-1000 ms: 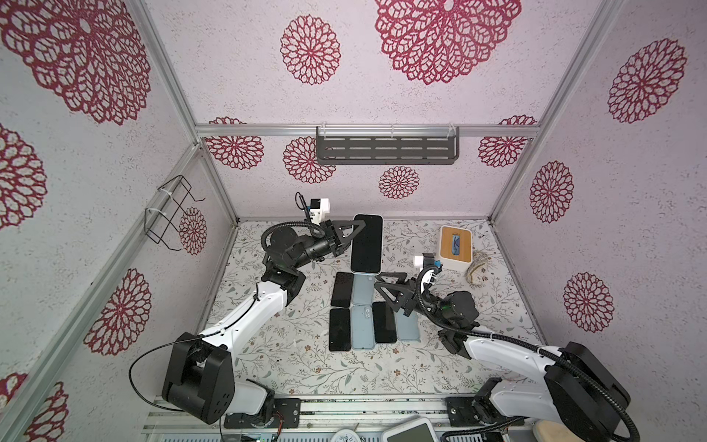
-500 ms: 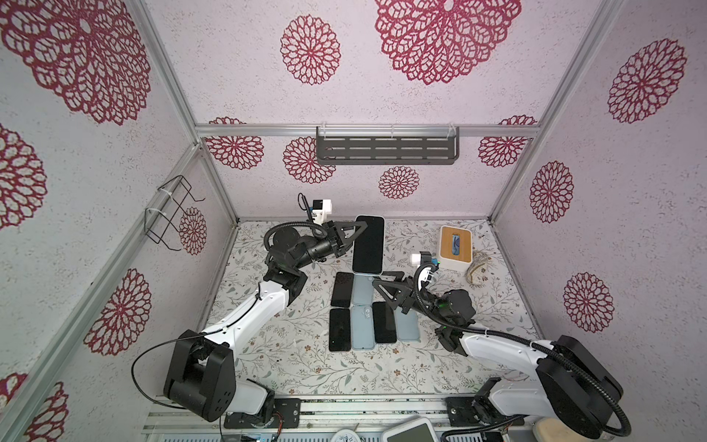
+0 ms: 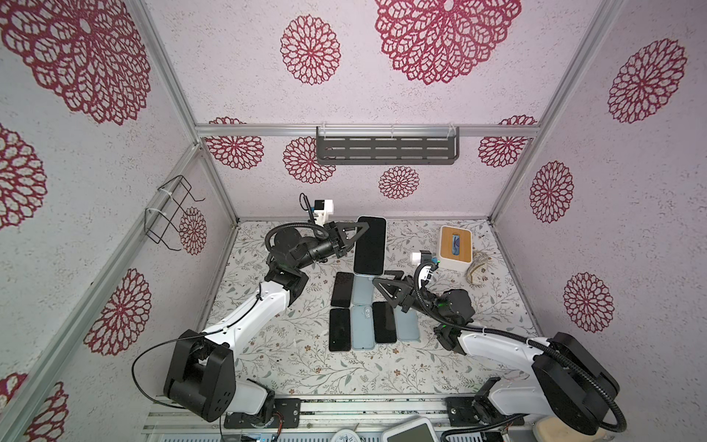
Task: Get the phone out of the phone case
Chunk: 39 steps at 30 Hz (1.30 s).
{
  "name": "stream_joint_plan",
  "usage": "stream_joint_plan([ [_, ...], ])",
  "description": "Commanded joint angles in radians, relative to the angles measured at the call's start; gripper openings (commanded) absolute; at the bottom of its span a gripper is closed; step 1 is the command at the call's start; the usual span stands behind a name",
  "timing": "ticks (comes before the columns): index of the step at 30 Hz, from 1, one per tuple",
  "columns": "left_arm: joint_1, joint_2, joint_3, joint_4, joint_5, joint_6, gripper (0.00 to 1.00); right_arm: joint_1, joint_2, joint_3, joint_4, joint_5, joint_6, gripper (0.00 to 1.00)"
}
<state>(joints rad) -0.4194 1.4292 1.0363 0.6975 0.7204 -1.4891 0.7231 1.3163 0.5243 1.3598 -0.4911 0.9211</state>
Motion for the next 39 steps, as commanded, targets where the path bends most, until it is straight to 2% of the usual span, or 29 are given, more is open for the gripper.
stream_joint_plan([
  [1,-0.007,-0.006,0.005,0.069,-0.008,0.006,0.00,-0.005,-0.012,0.035,0.067,0.000,0.015,0.61],
  [19,-0.011,-0.011,0.002,0.098,-0.010,-0.020,0.00,-0.031,0.034,0.026,0.094,-0.001,0.043,0.54],
  [39,-0.011,0.002,0.004,0.120,-0.040,-0.059,0.00,-0.031,0.059,0.011,0.113,-0.010,0.034,0.54],
])
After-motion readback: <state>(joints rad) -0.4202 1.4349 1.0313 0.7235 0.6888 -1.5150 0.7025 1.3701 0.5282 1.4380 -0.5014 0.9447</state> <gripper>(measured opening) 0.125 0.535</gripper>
